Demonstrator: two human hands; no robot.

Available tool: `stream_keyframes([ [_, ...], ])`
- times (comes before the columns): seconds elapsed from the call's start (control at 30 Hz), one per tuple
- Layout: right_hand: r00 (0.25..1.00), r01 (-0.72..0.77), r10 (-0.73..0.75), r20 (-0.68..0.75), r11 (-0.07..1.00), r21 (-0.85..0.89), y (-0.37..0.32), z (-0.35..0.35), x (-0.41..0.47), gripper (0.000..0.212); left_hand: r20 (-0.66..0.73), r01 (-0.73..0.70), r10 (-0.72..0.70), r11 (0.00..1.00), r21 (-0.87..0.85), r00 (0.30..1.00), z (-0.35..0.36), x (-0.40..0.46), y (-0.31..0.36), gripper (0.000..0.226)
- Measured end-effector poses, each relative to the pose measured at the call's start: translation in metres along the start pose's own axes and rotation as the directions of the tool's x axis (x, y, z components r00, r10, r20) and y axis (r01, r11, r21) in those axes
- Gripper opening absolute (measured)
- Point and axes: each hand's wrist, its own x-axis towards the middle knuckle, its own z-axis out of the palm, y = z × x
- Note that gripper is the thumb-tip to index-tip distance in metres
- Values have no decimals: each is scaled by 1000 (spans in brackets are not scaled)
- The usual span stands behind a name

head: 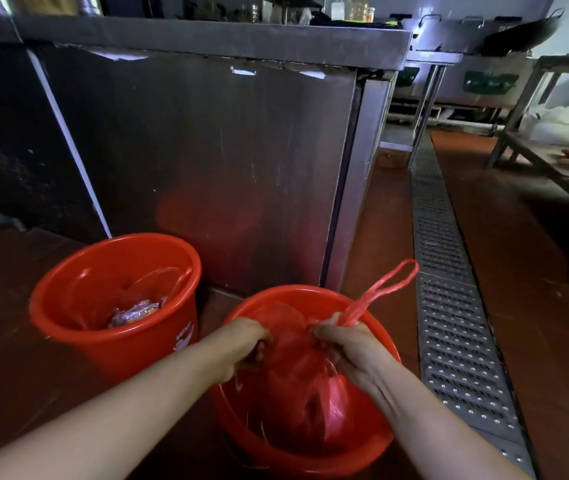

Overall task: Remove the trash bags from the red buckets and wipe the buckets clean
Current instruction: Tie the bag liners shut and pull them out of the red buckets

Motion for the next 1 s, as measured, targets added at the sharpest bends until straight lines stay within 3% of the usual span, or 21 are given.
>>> stream_keyframes([
  [0.03, 1000, 20, -19, 19, 1000, -23, 1, -1, 0, 38, -53, -138, 148, 977, 159, 988, -2, 8, 1, 11],
  [0.07, 999, 37, -35, 40, 998, -46, 2, 0, 1, 38, -74, -274, 319, 894, 355, 945, -3, 14, 3, 7],
  [0.1, 997, 51, -47, 57, 997, -59, 2, 1, 1, 35, -36, -398, 482, 762, 510, 876, -1, 19, 5, 22],
  [0.13, 995, 65, -61, 75, 997, -51, 2, 2, 2, 32, 57, -510, 591, 640, 575, 805, 3, 23, 7, 33],
  [0.17, 993, 81, -78, 87, 996, -25, 1, 3, 4, 31, 155, -603, 639, 578, 550, 753, 8, 25, 9, 37],
  [0.27, 986, 142, -145, 85, 989, 41, 0, -1, 6, 32, 312, -673, 597, 677, 298, 739, 23, 28, 8, 26],
  [0.5, 981, 196, -196, -6, 980, 38, 1, -12, 2, 33, 198, -626, 594, 753, 204, 780, 42, 33, -5, 35],
  [0.63, 954, 291, -296, -45, 953, -85, -2, -16, 4, 44, 175, -650, 627, 748, 136, 759, 50, 30, -4, 33],
  [0.9, 763, 476, -623, -170, 721, -503, 3, -16, 11, 42, 218, -683, 653, 722, 111, 725, 57, 21, 2, 29],
  [1.0, 693, 519, -707, -140, 624, -584, 9, -20, 10, 27, 256, -658, 633, 753, 17, 731, 56, 18, 3, 25],
])
